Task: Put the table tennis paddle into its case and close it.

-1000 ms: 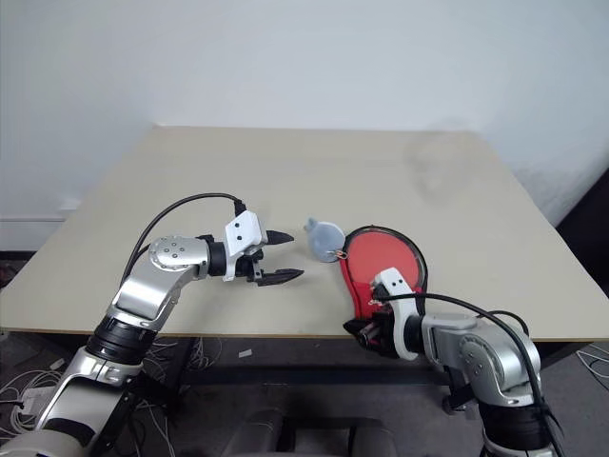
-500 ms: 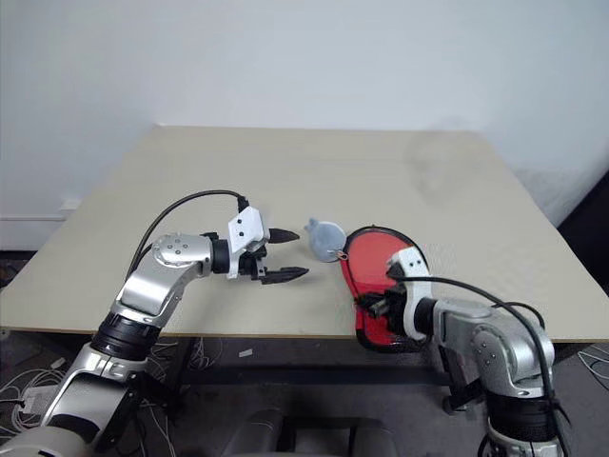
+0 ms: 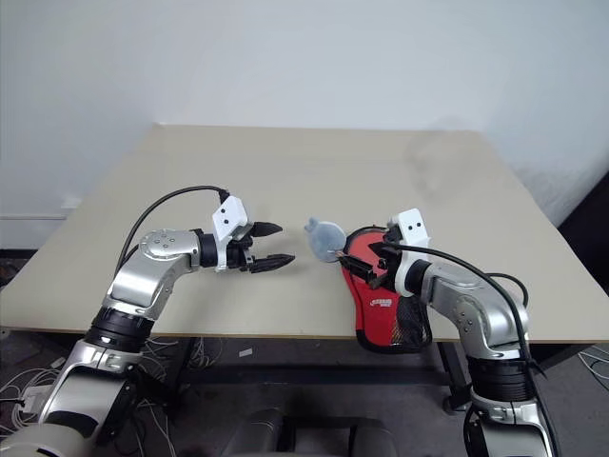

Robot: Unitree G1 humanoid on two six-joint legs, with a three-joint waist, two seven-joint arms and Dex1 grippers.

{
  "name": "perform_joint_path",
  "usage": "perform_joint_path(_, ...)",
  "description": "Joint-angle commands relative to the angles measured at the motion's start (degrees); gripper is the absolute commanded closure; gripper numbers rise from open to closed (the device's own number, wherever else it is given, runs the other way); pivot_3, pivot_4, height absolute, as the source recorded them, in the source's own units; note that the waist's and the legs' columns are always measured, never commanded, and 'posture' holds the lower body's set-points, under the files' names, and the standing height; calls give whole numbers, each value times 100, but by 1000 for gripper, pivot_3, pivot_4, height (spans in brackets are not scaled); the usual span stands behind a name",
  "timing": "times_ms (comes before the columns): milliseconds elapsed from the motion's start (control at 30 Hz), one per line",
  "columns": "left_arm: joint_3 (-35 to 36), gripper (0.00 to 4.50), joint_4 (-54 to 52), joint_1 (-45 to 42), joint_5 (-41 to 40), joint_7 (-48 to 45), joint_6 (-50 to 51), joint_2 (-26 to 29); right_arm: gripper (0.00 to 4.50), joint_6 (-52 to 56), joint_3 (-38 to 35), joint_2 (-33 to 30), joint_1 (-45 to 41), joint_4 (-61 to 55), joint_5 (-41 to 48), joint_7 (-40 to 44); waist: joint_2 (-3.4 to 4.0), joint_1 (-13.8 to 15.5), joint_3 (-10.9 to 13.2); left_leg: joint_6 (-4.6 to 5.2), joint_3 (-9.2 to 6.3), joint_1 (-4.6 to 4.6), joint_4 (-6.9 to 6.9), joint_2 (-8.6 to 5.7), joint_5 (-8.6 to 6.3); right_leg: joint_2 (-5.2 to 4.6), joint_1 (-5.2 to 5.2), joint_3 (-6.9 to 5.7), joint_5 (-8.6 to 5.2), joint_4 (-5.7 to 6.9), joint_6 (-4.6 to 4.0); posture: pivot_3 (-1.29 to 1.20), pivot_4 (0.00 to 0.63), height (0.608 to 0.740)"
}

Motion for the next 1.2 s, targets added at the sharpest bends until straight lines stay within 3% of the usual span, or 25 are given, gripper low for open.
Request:
perform_joint_path(33, 327, 710, 358, -458, 18, 444, -207, -195, 42, -783, -1, 245, -331, 718, -400, -253, 0, -2, 0, 0, 0, 0, 0, -1, 0, 0, 0, 0, 0, 2, 2, 0, 0, 716)
perform_joint_path(300, 749, 710, 2659, -1804, 64, 1460, -429, -1074, 42, -1639, -94, 695, -621, 2188, -896, -674, -3, 46, 2, 0, -9, -1, 6, -8, 9, 7, 7, -4, 9, 4, 15, 0, 0, 716)
perform_joint_path(533, 883, 710, 4003, -2319, -33, 886, -515, -1598, 42, -1808, -199, 837, -544, 2396, -937, -779, -3, 14, 2, 22, -9, -1, -3, -9, 22, 9, 11, -1, 12, 5, 12, 0, 0, 716)
perform_joint_path(700, 1093, 710, 4711, -2492, -178, 520, -104, -1885, 42, -1856, -618, 858, -558, 2386, -786, -993, -4, -21, 3, 12, -13, -1, 1, -9, 16, 8, 8, -1, 12, 6, 12, 0, 0, 716)
perform_joint_path(833, 870, 710, 5098, -2377, 189, 561, -493, -2057, 42, -1774, -717, 725, -472, 2272, -862, -1008, -4, -45, 3, 3, -15, -1, 4, -10, 11, 8, 9, -1, 13, 8, 11, 0, 0, 716)
perform_joint_path(1200, 1378, 710, 5520, -2507, 100, 1130, -637, -2410, 42, -1284, -214, 803, -86, 2230, -1026, -899, -9, -47, 0, 2, -24, 3, 9, -10, 10, 7, 13, -3, 14, 9, 7, 0, 0, 716)
